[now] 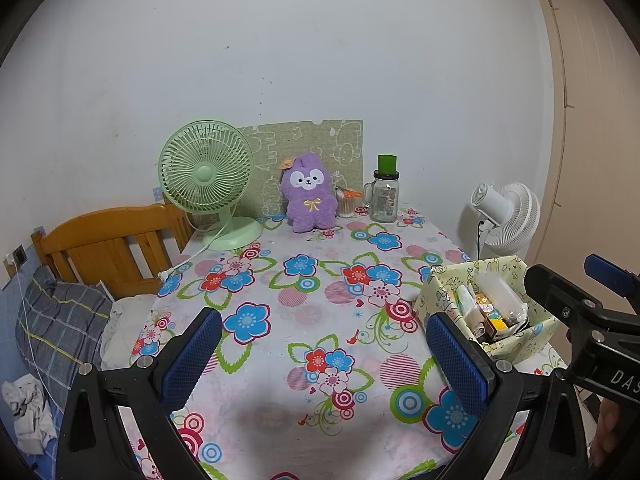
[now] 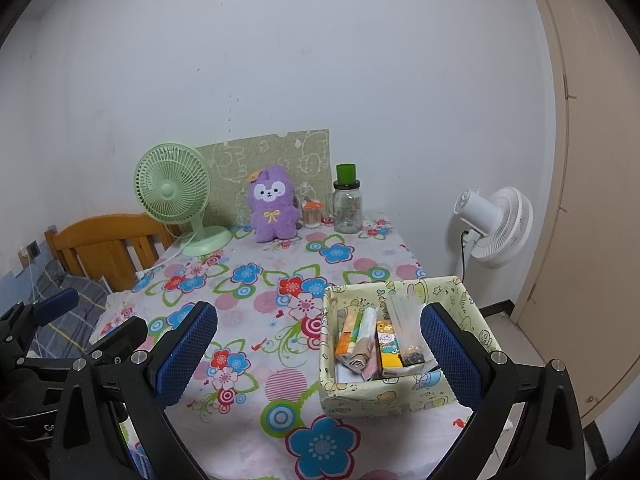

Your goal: Organize soft objects

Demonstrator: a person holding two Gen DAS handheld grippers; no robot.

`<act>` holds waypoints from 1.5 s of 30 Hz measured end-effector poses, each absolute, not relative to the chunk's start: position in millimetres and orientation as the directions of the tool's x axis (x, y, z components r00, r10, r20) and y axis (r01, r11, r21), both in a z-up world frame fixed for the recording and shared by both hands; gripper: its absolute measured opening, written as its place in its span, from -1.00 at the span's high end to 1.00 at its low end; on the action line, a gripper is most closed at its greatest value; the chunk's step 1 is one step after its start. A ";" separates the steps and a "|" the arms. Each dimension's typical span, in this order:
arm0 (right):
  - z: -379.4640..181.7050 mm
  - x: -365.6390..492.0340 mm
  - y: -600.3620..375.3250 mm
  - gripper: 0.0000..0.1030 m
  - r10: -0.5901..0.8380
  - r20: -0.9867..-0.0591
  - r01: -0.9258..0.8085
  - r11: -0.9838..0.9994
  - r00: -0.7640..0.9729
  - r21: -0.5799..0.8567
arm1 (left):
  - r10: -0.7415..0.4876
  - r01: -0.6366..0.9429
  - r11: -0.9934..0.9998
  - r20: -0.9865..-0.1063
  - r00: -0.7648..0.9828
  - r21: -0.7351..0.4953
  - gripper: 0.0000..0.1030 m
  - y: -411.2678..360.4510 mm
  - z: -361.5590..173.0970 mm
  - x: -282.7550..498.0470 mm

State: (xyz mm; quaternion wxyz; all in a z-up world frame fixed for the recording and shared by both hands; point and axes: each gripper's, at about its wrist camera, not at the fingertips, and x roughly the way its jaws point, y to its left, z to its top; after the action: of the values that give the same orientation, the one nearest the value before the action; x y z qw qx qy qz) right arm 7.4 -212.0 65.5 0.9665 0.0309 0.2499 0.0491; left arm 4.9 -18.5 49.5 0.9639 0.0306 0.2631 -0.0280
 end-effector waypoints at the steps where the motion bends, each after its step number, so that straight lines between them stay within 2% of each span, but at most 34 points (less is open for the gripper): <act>1: 65.3 6.3 -212.0 -0.99 0.109 -0.480 -0.079 0.993 0.870 0.083 | -0.038 0.070 0.997 -0.509 0.860 0.044 -0.99 -18.9 49.4 5.4; 45: 64.8 1.7 -215.5 -0.99 0.107 -0.467 -0.074 0.993 0.878 0.088 | -0.023 0.047 0.998 -0.501 0.865 0.036 -0.99 -20.3 51.6 1.7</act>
State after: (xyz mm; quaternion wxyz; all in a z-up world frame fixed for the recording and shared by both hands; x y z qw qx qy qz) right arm 1.7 -215.5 64.8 0.9683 0.0339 0.2430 0.0467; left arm 1.7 -20.3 51.6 0.9654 0.0235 0.2589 -0.0182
